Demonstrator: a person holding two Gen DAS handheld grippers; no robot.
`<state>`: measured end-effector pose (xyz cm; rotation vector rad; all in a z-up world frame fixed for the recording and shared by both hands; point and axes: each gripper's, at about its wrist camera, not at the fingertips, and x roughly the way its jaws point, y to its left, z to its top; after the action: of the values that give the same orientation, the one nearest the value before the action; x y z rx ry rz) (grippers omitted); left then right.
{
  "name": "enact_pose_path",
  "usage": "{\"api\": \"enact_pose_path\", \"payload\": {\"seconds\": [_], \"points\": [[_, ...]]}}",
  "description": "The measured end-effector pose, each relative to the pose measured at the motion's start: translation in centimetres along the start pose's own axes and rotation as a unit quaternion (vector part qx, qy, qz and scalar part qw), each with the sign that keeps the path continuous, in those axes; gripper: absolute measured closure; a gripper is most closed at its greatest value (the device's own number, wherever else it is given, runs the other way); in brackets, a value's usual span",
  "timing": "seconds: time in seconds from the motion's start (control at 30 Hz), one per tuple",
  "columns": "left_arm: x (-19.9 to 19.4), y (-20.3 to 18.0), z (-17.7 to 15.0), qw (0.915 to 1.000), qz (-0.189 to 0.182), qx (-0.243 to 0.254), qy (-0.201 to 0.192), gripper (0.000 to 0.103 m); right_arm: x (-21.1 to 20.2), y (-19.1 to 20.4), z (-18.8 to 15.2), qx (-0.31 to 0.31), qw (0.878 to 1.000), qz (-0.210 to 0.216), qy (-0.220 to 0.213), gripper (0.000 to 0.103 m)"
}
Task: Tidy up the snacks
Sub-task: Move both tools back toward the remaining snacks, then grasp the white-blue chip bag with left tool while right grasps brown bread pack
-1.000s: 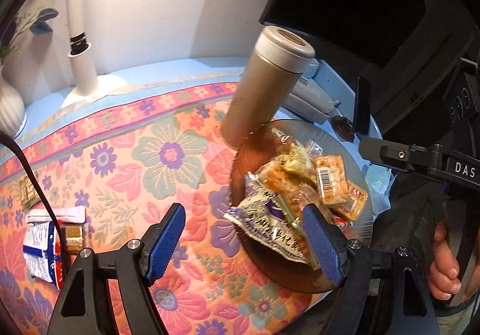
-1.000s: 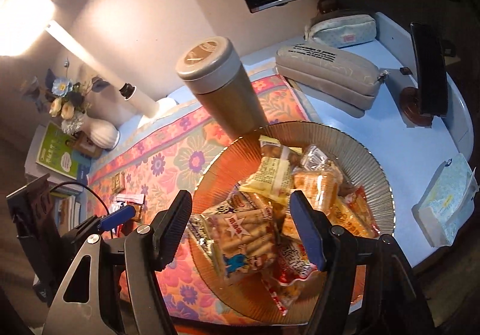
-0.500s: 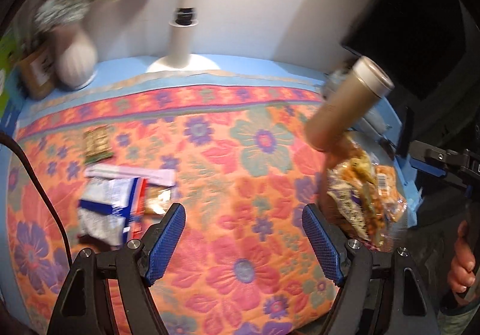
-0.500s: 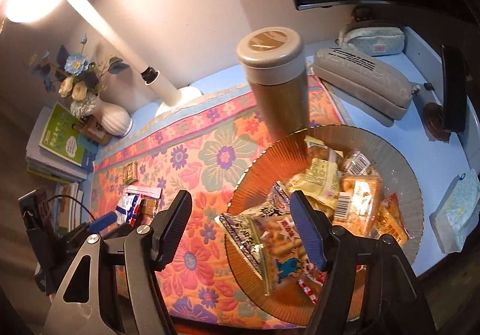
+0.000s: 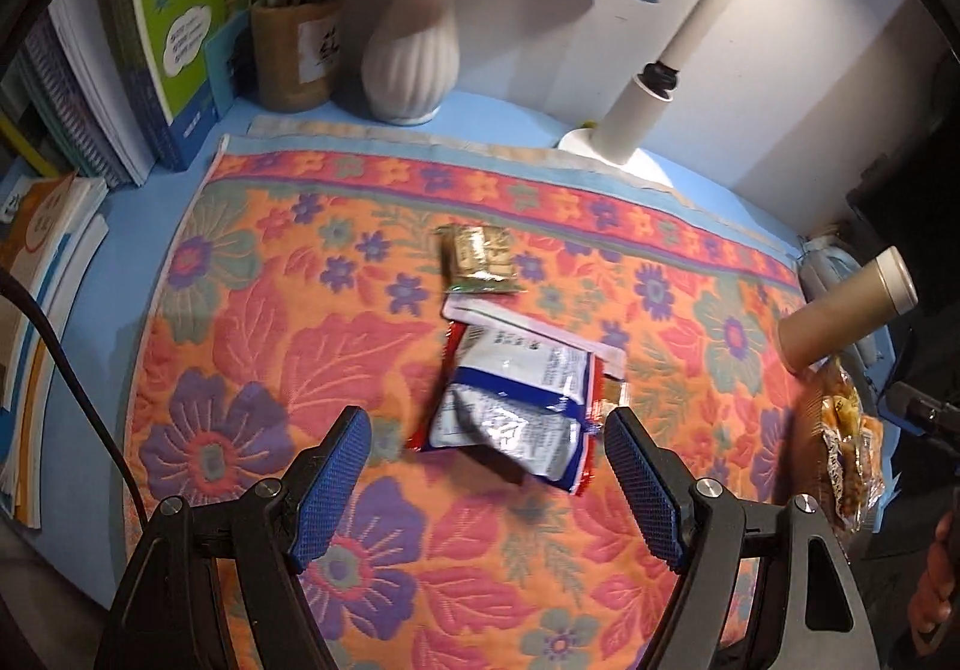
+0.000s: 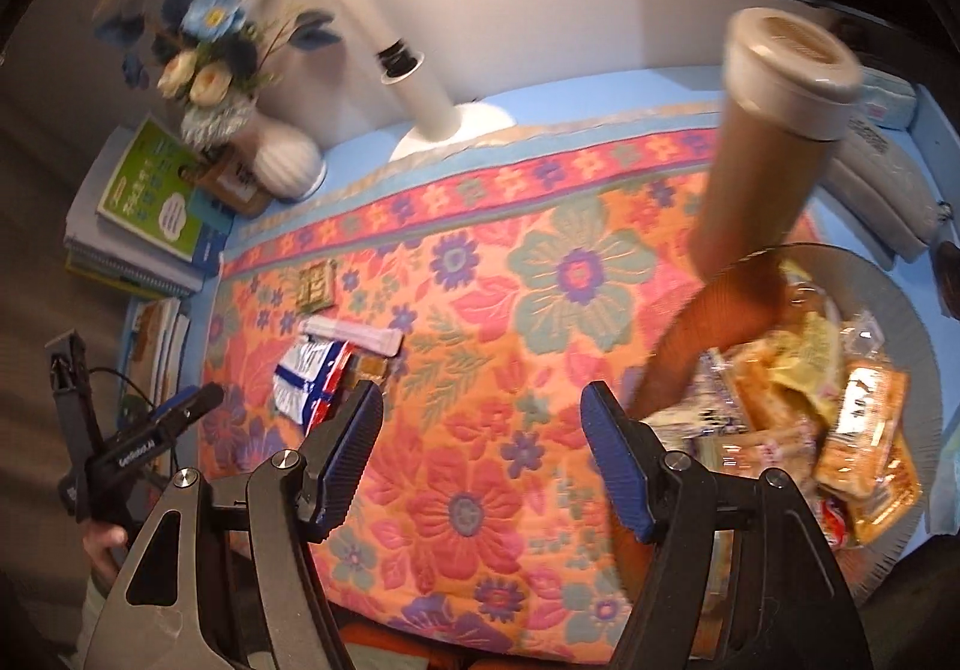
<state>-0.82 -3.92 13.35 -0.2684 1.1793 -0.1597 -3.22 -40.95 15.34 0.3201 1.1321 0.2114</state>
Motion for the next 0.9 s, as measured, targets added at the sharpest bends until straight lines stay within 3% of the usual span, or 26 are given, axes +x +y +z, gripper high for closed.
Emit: {"api": "enact_pose_path", "payload": {"seconds": [0.17, 0.3, 0.43, 0.53, 0.63, 0.77, 0.9], "points": [[1.9, -0.4, -0.1, 0.9988, -0.035, 0.014, 0.031, 0.024, 3.8, 3.4, -0.4, -0.031, 0.999, -0.001, 0.036, 0.035], [4.3, -2.7, 0.2, 0.9955, -0.05, 0.06, 0.054, 0.012, 6.2, 4.6, -0.7, -0.037, 0.998, -0.005, 0.06, 0.035], [7.2, -4.1, 0.1, 0.9919, -0.043, 0.093, 0.076, 0.012, 7.7, 5.4, -0.8, -0.035, 0.997, -0.006, 0.071, 0.035], [8.7, -3.9, -0.2, 0.9896, -0.009, 0.118, 0.081, 0.012, 8.5, 5.9, -0.7, -0.034, 0.997, -0.009, 0.075, 0.035], [8.7, -2.1, -0.2, 0.9889, 0.012, 0.125, 0.079, 0.012, 9.7, 6.3, -0.7, -0.033, 0.996, -0.011, 0.082, 0.035], [8.0, 2.9, 0.2, 0.9928, 0.017, 0.077, 0.091, 0.012, 11.9, 7.2, -0.7, -0.038, 0.994, -0.008, 0.099, 0.035], [7.3, 7.8, -0.1, 0.9929, 0.054, 0.045, 0.096, 0.012, 15.0, 9.0, -0.7, -0.068, 0.991, -0.008, 0.119, 0.035]]}}
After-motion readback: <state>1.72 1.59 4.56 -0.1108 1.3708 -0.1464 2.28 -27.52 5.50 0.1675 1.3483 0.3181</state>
